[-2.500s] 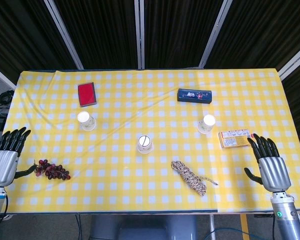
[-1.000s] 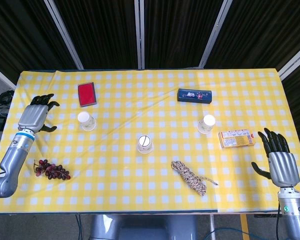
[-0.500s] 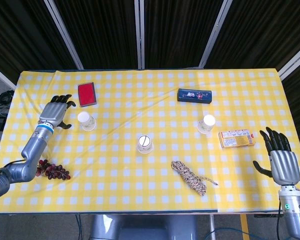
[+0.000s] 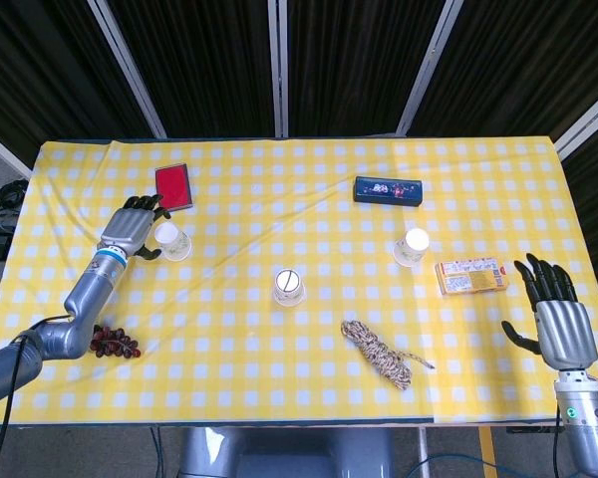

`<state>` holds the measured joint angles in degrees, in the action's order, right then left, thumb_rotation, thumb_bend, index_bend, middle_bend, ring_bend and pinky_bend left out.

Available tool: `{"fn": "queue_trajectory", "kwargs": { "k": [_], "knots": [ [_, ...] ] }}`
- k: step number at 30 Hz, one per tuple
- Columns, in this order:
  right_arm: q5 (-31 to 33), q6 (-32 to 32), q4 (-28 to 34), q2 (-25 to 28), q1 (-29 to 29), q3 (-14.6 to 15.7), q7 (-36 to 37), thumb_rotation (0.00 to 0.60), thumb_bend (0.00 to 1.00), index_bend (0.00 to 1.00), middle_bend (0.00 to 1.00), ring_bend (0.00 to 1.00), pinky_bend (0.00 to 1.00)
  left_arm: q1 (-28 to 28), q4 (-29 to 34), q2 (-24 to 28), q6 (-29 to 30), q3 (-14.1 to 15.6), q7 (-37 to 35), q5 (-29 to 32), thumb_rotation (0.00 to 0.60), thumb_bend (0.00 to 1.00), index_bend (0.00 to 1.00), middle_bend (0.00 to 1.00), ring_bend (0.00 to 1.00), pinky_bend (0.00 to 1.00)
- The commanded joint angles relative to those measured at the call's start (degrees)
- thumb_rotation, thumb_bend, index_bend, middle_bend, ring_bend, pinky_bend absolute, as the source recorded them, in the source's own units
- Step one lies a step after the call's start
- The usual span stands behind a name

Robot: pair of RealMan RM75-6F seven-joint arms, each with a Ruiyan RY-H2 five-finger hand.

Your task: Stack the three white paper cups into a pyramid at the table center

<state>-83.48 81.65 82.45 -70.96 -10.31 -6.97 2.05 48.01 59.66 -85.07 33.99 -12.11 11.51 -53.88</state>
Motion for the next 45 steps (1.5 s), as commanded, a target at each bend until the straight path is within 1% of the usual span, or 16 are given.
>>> {"fn": "queue_trajectory", "kwargs": {
  "k": [1, 4, 6, 11, 15, 17, 18, 21, 25, 29, 35, 45],
  "knots": [
    [-0.21, 0.14, 0.06, -0.08, -0.01, 0.10, -0.15, 0.600, 0.14, 0.01, 0.00, 0.00, 0.00, -0.05, -0.31, -0.64, 0.85, 0.15, -1.01, -0.99, 0.600, 0.32, 0.29, 0.00, 0.00, 0.00],
    [-0.39, 0.32, 0.07, -0.19, 0.01, 0.16, -0.33, 0.600, 0.14, 0.01, 0.00, 0.00, 0.00, -0.34, 0.24, -0.61, 1.97, 0.17, -2.36, -2.46, 0.600, 0.36, 0.34, 0.00, 0.00, 0.00],
    [-0.40, 0.34, 0.08, -0.19, 0.03, 0.18, -0.31, 0.600, 0.14, 0.01, 0.00, 0.00, 0.00, -0.49, 0.70, -0.32, 2.62, 0.29, -2.73, -3.30, 0.600, 0.37, 0.37, 0.00, 0.00, 0.00],
    [-0.43, 0.57, 0.19, -0.10, 0.09, 0.13, -0.20, 0.600, 0.14, 0.01, 0.00, 0.00, 0.00, -0.91, 2.56, 0.71, 4.05, 0.38, -3.42, -4.61, 0.600, 0.37, 0.38, 0.00, 0.00, 0.00],
    [-0.51, 0.78, 0.35, 0.03, 0.16, 0.09, 0.05, 0.600, 0.14, 0.01, 0.00, 0.00, 0.00, -1.13, 5.89, 2.04, 5.76, 0.19, -3.65, -5.92, 0.600, 0.37, 0.38, 0.00, 0.00, 0.00],
    [-0.81, 0.85, 0.54, 0.07, 0.08, 0.15, 0.09, 0.600, 0.14, 0.01, 0.00, 0.00, 0.00, -1.04, 12.67, 3.28, 8.94, -0.59, -3.95, -8.69, 0.600, 0.37, 0.38, 0.00, 0.00, 0.00],
    [-0.86, 0.89, 0.61, 0.08, 0.08, 0.16, 0.08, 0.600, 0.14, 0.01, 0.00, 0.00, 0.00, -1.19, 14.60, 3.78, 9.63, -0.54, -3.68, -9.04, 0.600, 0.38, 0.38, 0.00, 0.00, 0.00],
    [-0.93, 1.00, 0.75, 0.20, 0.11, 0.16, 0.24, 0.600, 0.14, 0.01, 0.00, 0.00, 0.00, -0.83, 19.50, 4.14, 10.93, -0.26, -1.98, -9.91, 0.600, 0.37, 0.38, 0.00, 0.00, 0.00],
    [-0.91, 1.13, 0.84, 0.43, 0.21, 0.12, 0.78, 0.600, 0.14, 0.01, 0.00, 0.00, 0.00, 0.19, 23.22, 2.58, 12.15, 0.60, 1.84, -10.23, 0.600, 0.38, 0.39, 0.00, 0.00, 0.00],
    [-1.01, 1.38, 0.86, 0.61, 0.31, 0.10, 1.16, 0.600, 0.14, 0.01, 0.00, 0.00, 0.00, 1.15, 24.40, 0.87, 12.20, 0.86, 4.04, -9.21, 0.600, 0.37, 0.39, 0.00, 0.00, 0.00],
    [-0.67, 1.85, 0.73, 1.21, 0.70, -0.17, 2.62, 0.600, 0.14, 0.01, 0.00, 0.00, 0.00, 2.96, 24.96, -1.86, 12.12, 0.86, 7.51, -5.73, 0.600, 0.37, 0.38, 0.00, 0.00, 0.00],
    [-1.02, 2.46, 0.94, 1.92, 1.03, -0.24, 4.19, 0.600, 0.14, 0.01, 0.00, 0.00, 0.00, 4.78, 24.30, -4.54, 12.14, 2.10, 11.72, -1.26, 0.600, 0.37, 0.38, 0.00, 0.00, 0.00]
  ]
}}
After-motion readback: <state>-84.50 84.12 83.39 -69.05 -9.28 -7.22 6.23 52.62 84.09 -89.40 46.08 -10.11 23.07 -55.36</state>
